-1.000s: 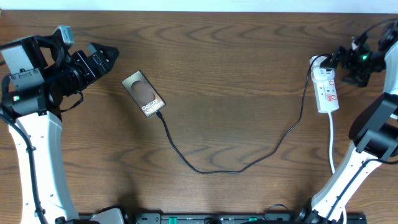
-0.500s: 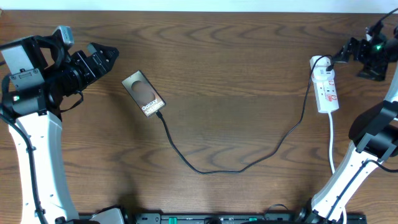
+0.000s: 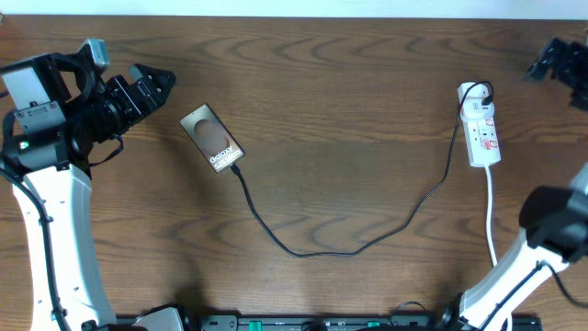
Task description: Plug charger to phone and switch on socket
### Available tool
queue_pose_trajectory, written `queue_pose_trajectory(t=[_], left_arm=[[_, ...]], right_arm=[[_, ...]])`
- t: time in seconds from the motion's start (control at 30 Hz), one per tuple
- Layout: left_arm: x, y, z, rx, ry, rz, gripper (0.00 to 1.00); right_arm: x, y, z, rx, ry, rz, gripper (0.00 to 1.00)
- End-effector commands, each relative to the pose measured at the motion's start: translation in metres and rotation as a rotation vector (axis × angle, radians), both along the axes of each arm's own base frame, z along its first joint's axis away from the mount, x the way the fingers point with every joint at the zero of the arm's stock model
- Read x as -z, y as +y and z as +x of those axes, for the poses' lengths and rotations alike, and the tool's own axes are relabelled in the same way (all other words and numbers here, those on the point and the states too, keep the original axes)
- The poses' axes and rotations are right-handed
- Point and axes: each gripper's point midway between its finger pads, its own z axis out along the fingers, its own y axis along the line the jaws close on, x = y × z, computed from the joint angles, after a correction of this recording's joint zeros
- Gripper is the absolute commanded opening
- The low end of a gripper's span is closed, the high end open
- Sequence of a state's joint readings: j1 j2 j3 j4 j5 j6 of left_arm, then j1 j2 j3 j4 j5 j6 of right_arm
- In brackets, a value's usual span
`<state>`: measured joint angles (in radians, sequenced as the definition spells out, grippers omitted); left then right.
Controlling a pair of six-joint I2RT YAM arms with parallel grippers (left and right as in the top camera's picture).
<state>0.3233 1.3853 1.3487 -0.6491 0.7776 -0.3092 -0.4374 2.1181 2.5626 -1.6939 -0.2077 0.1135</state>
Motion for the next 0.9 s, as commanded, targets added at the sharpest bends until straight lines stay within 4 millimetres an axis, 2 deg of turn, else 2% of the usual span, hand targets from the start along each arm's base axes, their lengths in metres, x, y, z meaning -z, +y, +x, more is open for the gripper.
queue_pose_trajectory(t=[0.0, 0.2, 0.4, 0.87], left_arm=[[0.002, 0.002, 0.0, 0.002, 0.0, 0.021, 0.93], [0.004, 0.001, -0.003, 0.002, 0.017, 0.015, 0.93], [0.005, 0.001, -0.003, 0.002, 0.022, 0.013, 0.93], [0.005, 0.001, -0.003, 0.002, 0.022, 0.013, 0.93]], right_arm=[[-0.042, 0.019, -0.01, -0.003, -0.094, -0.04, 0.99], [-0.07, 0.05, -0.018, -0.069, -0.144, -0.125, 0.99], [-0.069, 0.071, -0.014, -0.124, -0.126, -0.192, 0.99], [-0.064, 0.069, -0.015, -0.123, -0.091, -0.242, 0.99]])
